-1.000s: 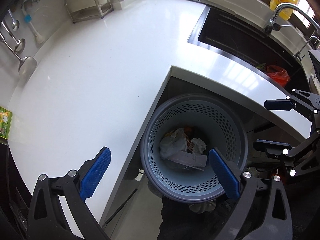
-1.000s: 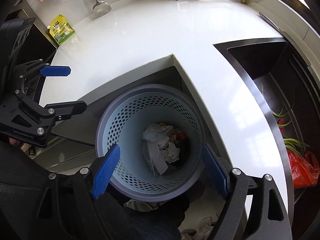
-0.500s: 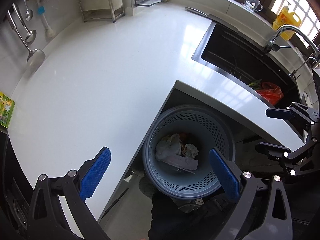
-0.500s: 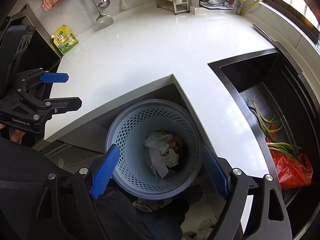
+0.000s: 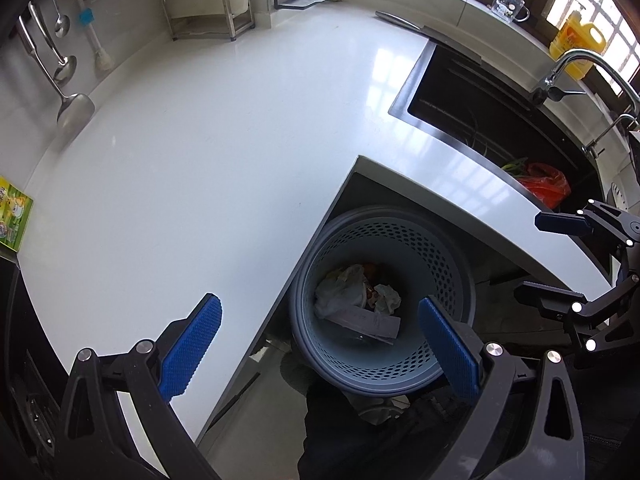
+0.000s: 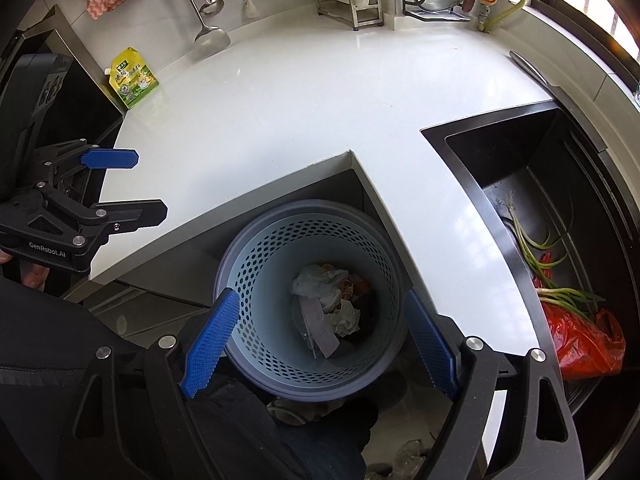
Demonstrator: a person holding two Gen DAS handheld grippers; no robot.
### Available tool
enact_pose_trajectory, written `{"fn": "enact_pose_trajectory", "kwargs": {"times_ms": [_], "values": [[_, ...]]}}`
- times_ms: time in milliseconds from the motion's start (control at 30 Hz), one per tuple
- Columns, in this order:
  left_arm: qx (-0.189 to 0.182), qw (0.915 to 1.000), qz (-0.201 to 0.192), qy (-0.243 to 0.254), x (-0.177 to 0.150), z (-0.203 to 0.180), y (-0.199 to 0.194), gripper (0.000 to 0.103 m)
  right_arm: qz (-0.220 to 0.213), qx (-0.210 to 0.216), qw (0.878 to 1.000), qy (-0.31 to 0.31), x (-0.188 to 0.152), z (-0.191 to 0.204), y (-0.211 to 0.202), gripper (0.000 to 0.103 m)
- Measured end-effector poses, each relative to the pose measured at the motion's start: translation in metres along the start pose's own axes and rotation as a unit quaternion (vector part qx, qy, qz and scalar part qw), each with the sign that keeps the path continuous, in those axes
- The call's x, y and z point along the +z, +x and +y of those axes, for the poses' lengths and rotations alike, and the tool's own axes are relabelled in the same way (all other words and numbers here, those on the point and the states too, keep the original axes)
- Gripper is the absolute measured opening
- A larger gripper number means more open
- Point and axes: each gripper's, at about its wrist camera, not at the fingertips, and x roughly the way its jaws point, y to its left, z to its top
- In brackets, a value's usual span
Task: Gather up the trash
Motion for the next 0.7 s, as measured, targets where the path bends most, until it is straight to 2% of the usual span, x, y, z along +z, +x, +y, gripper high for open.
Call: {"fn": "enact_pose_trajectory", "kwargs": {"times_ms": [333, 700], "values": [[0.003, 1.0, -0.001, 0.003, 0.0004, -0.0043, 0.0, 0.096, -0.002, -0.002, 1.0, 0.002, 0.0011, -0.0011, -0.0021, 0.08], [-0.009, 0.9998, 0.004, -0.019, 0.0026, 0.0004, 0.0012, 0.096, -0.008, -0.005, 1.0, 0.0, 0.0041, 0.0019, -0.004, 0.08]]}}
